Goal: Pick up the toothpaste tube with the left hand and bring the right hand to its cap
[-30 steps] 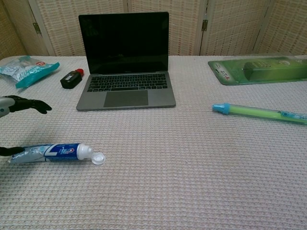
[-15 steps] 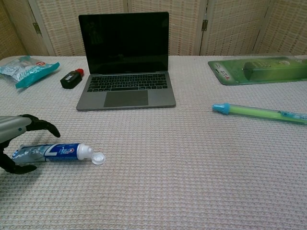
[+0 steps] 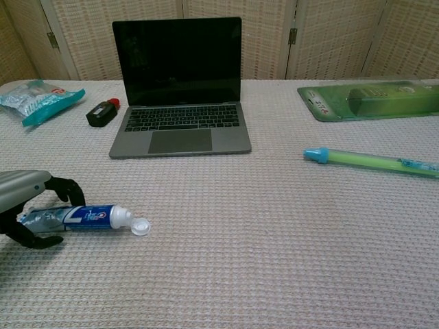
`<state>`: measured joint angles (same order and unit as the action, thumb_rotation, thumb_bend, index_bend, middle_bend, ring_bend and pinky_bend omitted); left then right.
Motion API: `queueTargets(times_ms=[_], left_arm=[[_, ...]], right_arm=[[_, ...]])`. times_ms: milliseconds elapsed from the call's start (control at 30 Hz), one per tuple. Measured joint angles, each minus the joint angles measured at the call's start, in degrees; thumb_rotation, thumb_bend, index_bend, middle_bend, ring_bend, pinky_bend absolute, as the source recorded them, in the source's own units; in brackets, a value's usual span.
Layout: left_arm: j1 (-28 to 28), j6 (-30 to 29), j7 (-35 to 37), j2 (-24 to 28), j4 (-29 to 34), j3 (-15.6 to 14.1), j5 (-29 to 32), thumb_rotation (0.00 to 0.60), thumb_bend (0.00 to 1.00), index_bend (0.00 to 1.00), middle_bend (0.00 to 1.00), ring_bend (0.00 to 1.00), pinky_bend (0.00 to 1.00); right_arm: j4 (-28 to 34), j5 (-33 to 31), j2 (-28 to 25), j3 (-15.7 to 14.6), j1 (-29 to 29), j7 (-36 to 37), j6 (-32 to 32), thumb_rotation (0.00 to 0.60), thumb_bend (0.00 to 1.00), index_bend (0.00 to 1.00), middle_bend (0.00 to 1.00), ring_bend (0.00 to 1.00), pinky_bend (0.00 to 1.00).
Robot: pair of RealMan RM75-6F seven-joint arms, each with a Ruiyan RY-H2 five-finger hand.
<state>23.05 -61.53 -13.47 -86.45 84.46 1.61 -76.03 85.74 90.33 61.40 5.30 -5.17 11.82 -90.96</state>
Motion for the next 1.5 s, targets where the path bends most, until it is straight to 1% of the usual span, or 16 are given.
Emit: queueTargets(times_ms=[100, 233, 300, 333, 367, 400, 533, 667, 833, 1000, 1100, 1233, 1333, 1500], left_arm=[[-0.07, -0.4, 1.23, -0.48, -0.79, 0.09, -0.26, 0.6, 0.37, 0.43, 0.42, 0.34, 0.21], [-0.1, -0.57, 2.92, -1.11, -2.19, 0.17, -0.54, 0.6, 0.46, 0.49, 0.47, 0.4, 0.24], [-0.15, -0.82, 3.92, -1.52, -2.79, 0.33, -0.67, 0.6, 0.52, 0.56, 0.54, 0.46, 0.31], [-0.21, -1.14, 4.82, -1.9, -3.39, 0.47, -0.83, 0.6, 0.54, 0.6, 0.57, 0.49, 0.36], [-0.26, -1.39, 5.59, -2.23, -4.01, 0.57, -0.98, 0.6, 0.57, 0.65, 0.61, 0.53, 0.45], [-0.3, -1.59, 6.42, -2.53, -4.7, 0.65, -1.15, 0.6, 0.58, 0.68, 0.64, 0.56, 0.51], [-0.14, -1.86, 10.52, -3.38, -7.64, 0.83, -2.4, 0.6, 0.61, 0.72, 0.69, 0.62, 0.62], [0.36, -2.77, 15.05, -3.2, -8.4, 1.1, -4.83, 0.6, 0.64, 0.76, 0.74, 0.67, 0.7], [2.03, -6.12, 22.23, -1.69, -6.98, 2.31, -10.37, 0.6, 0.66, 0.77, 0.77, 0.69, 0.73], [3.83, -7.04, 25.11, -0.32, -3.8, 3.39, -12.52, 0.6, 0.68, 0.78, 0.79, 0.71, 0.74], [5.83, -6.51, 26.57, 0.51, 0.18, 4.28, -13.92, 0.6, 0.69, 0.79, 0.79, 0.71, 0.74], [8.76, -4.99, 27.91, 1.72, 6.5, 5.97, -14.48, 0.6, 0.69, 0.8, 0.8, 0.72, 0.75], [10.72, -3.61, 28.45, 2.41, 10.2, 7.29, -14.16, 0.6, 0.7, 0.8, 0.81, 0.73, 0.75], [12.85, -2.06, 27.98, 3.08, 14.03, 8.87, -12.82, 0.6, 0.7, 0.81, 0.82, 0.74, 0.75]], right_arm=[[0.13, -0.04, 0.0, 0.01, -0.06, -0.13, 0.15, 0.6, 0.2, 0.0, 0.02, 0.0, 0.0], [0.41, -0.02, -0.01, 0.03, -0.18, -0.5, 0.33, 0.6, 0.2, 0.0, 0.02, 0.0, 0.0], [0.56, 0.0, -0.02, 0.03, -0.22, -0.74, 0.37, 0.6, 0.2, 0.0, 0.02, 0.0, 0.0], [0.66, 0.02, -0.03, 0.04, -0.23, -0.84, 0.39, 0.6, 0.2, 0.0, 0.02, 0.0, 0.0], [0.8, 0.04, -0.07, 0.04, -0.27, -0.98, 0.44, 0.6, 0.2, 0.0, 0.02, 0.0, 0.0], [0.9, 0.04, -0.11, 0.04, -0.3, -1.05, 0.53, 0.6, 0.2, 0.0, 0.02, 0.0, 0.0], [1.5, 0.3, -0.34, 0.07, -0.6, -1.46, 0.8, 0.6, 0.2, 0.0, 0.02, 0.0, 0.0], [2.65, 1.78, -0.71, 0.1, -1.35, -2.17, 0.91, 0.6, 0.2, 0.0, 0.02, 0.0, 0.0], [5.16, 5.15, -1.57, 0.18, -3.71, -2.34, 1.96, 0.6, 0.2, 0.0, 0.02, 0.0, 0.0], [7.03, 7.22, -2.01, 0.4, -6.49, -2.52, 4.46, 0.6, 0.2, 0.0, 0.02, 0.0, 0.0], [8.5, 8.7, -1.31, 1.02, -10.01, -2.94, 7.64, 0.6, 0.2, 0.0, 0.02, 0.0, 0.0], [10.44, 10.01, 0.73, 2.15, -15.16, -3.54, 12.19, 0.6, 0.2, 0.0, 0.02, 0.0, 0.0], [11.24, 10.47, 3.25, 3.01, -18.57, -4.6, 15.37, 0.6, 0.2, 0.0, 0.0, 0.0, 0.0], [11.45, 11.03, 7.97, 4.16, -23.12, -6.63, 18.44, 0.6, 0.2, 0.0, 0.0, 0.0, 0.0]])
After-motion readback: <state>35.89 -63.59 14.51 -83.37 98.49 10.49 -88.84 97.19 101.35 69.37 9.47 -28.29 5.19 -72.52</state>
